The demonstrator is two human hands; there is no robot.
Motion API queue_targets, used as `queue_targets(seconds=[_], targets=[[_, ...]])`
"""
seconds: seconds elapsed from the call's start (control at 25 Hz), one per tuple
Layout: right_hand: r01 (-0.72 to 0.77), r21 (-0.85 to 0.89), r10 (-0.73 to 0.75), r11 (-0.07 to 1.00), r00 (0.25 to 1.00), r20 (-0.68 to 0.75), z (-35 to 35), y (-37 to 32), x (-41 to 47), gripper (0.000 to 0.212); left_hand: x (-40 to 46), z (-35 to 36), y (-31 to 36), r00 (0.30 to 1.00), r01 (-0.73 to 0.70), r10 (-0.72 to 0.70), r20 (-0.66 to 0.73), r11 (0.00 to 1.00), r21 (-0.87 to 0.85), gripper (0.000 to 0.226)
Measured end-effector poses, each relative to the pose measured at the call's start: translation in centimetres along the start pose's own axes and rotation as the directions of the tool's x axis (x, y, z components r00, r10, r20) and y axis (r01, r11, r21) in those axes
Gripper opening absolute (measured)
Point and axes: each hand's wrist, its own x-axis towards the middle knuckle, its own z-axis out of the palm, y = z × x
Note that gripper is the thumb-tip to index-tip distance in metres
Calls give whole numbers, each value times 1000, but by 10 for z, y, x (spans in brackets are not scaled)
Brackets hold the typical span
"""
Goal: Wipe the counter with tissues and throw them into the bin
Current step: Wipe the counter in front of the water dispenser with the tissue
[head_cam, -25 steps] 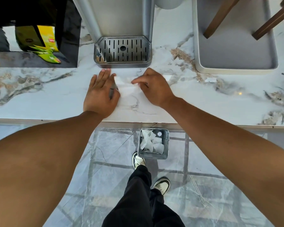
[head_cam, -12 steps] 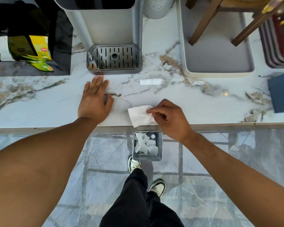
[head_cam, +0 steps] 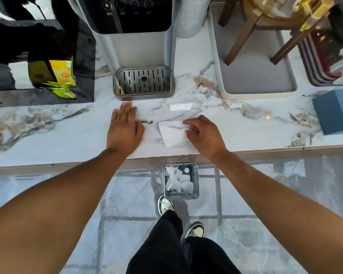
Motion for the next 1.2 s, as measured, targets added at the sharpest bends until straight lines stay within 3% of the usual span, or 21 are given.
queue_targets(seconds=[0.2, 0.44, 0.56, 0.76, 0.92, 1.2], targets=[[4, -25, -6, 1000, 997, -82, -9, 0, -8, 30, -1, -10, 12, 998, 40, -45, -46, 994, -106, 43], [-172, 27, 174, 985, 969, -173, -31, 19, -17, 22, -16, -18, 45, 990, 52, -79, -120, 975, -214, 32], [-263, 14, 262, 965, 953, -153, -37, 23, -20, 17, -20, -22, 64, 981, 144, -175, -81, 945, -295, 22], [-403, -14, 399, 915, 911, -106, -40, 24, -13, 24, -23, -17, 91, 932, 362, -342, 119, 880, -307, 32], [-407, -99, 404, 908, 913, -52, -34, 26, -11, 30, -21, -7, 102, 909, 415, -386, 155, 870, -266, 31], [-367, -75, 362, 927, 930, -65, -32, 34, -12, 16, -24, 1, 105, 910, 409, -407, 75, 860, -303, 12]])
